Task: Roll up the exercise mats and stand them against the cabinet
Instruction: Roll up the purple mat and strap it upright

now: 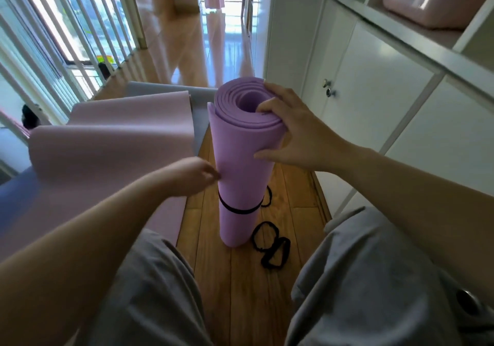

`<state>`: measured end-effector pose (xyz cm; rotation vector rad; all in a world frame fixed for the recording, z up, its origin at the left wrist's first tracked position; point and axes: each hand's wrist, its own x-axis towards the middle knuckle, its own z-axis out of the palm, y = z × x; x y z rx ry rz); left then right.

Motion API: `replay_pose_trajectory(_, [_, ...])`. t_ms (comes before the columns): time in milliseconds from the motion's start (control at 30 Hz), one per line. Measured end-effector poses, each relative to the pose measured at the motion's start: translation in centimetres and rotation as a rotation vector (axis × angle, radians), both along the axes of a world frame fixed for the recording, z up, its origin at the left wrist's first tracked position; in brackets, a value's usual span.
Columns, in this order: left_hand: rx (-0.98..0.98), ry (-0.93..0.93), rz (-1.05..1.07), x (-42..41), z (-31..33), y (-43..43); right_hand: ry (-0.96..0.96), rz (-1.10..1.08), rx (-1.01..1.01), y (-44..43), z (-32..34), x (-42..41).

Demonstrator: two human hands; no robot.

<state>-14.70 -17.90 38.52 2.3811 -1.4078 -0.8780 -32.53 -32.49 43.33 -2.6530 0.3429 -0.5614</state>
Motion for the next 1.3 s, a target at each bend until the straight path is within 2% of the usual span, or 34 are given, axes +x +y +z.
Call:
replay_pose_trajectory(100, [-0.201,0.569,0.386,-0.5,5.5,1.3,0.088,0.023,0.084,0.7,0.8,-1.0])
replay_pose_trajectory(167, [-0.227,0.754,0.444,-1.9,7.8,1.5,0.138,0.035,0.105,1.0,1.9,-1.4])
replay_pose_trajectory(300, [-0.201,0.587,0.356,-5.5,9.5,0.1,0.149,-0.022,0.017,1.1,3.2,-1.8])
replay_pose_trajectory(433, [-0.242,0.584,0.329,-5.8,11.4,-2.5,0.015,-0.118,0.055,-0.2,3.9,-3.0])
replay_pose_trajectory(667, [-0.457,0.578,0.267,-2.6,14.5,-11.1,-0.112,-0.259,-0.005,-6.3,7.5,-0.4])
replay_pose_trajectory(833, [-0.566,0.603,0.232,1.1,14.2,-20.0,-0.184,-0.327,-0.071,-13.7,7.5,3.5])
replay_pose_trajectory(1067, [-0.629,0.694,0.210,7.0,11.4,-33.3,-0.116,-0.397,-0.125,-26.2,5.6,9.6])
replay_pose_trajectory(1300, [-0.637,0.640,0.205,11.2,8.2,-45.4,-0.057,-0.512,-0.056,-37.2,2.2,14.3])
